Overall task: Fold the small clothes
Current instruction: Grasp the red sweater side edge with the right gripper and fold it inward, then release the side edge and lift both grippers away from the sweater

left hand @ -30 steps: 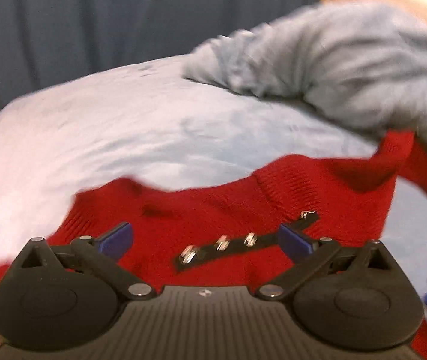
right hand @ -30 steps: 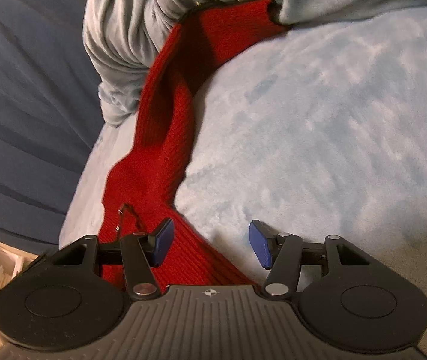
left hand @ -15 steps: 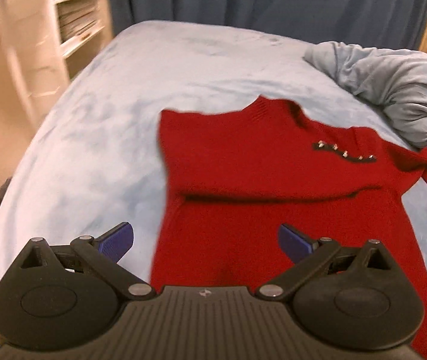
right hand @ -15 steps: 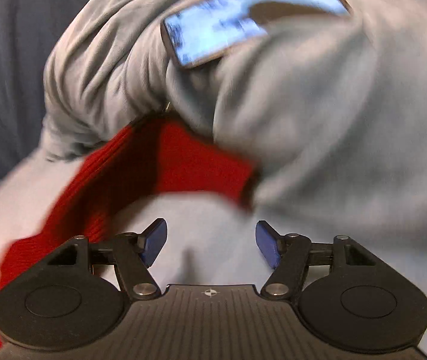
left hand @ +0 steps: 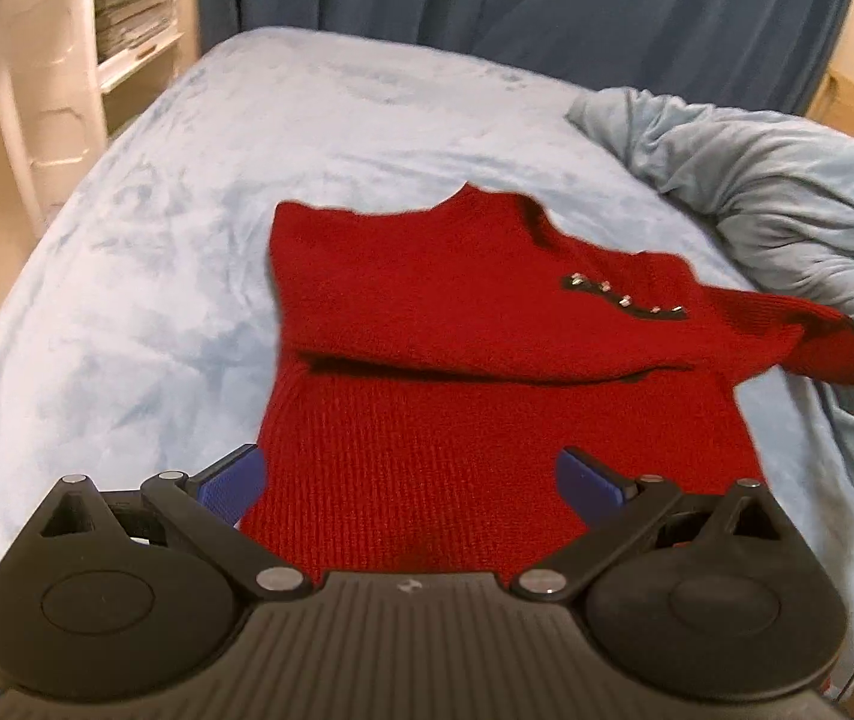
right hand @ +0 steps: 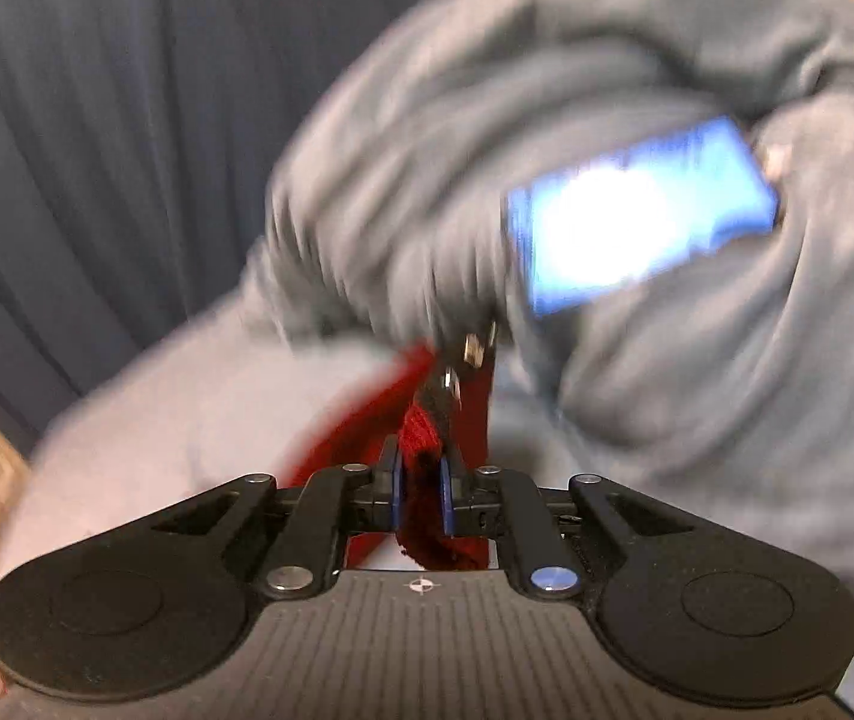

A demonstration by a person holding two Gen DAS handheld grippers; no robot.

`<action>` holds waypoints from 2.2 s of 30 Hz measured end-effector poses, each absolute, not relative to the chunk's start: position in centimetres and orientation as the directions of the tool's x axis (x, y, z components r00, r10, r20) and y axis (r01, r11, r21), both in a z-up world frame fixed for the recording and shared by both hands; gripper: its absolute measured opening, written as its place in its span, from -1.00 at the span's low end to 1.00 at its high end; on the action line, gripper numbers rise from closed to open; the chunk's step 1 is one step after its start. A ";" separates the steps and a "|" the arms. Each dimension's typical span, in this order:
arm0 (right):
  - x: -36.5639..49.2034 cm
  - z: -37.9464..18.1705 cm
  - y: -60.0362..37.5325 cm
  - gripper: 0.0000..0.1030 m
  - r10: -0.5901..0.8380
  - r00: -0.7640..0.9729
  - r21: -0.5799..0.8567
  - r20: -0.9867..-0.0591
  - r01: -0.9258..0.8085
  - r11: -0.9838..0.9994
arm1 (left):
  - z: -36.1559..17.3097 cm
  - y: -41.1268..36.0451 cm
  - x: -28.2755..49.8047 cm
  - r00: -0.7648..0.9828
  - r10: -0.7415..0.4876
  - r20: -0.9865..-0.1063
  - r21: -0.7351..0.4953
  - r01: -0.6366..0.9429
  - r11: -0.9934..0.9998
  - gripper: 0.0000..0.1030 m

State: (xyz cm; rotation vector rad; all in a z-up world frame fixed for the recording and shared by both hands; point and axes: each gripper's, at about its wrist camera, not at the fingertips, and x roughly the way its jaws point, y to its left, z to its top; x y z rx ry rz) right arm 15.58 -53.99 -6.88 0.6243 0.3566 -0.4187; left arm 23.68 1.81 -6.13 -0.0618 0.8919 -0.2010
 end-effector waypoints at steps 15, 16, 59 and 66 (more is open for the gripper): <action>25.6 7.2 -50.5 -0.78 -0.305 0.805 0.206 -0.509 0.458 0.865 | -3.9 9.7 22.0 0.633 -0.176 -0.754 -0.243 -0.020 0.970 0.99; 27.2 7.5 -47.9 -0.78 -0.278 0.818 0.180 -0.504 0.414 0.892 | -3.9 10.4 21.8 0.636 -0.168 -0.753 -0.242 -0.030 0.970 0.99; -7.2 0.6 -25.1 0.35 0.041 0.838 0.121 -0.544 0.030 0.992 | -4.0 2.6 1.4 0.550 -0.214 -0.807 -0.121 0.200 0.972 0.99; -11.3 2.0 -23.8 0.39 0.058 0.861 0.101 -0.505 -0.008 0.995 | -1.9 4.3 -1.7 0.598 -0.200 -0.776 -0.140 0.145 0.979 0.99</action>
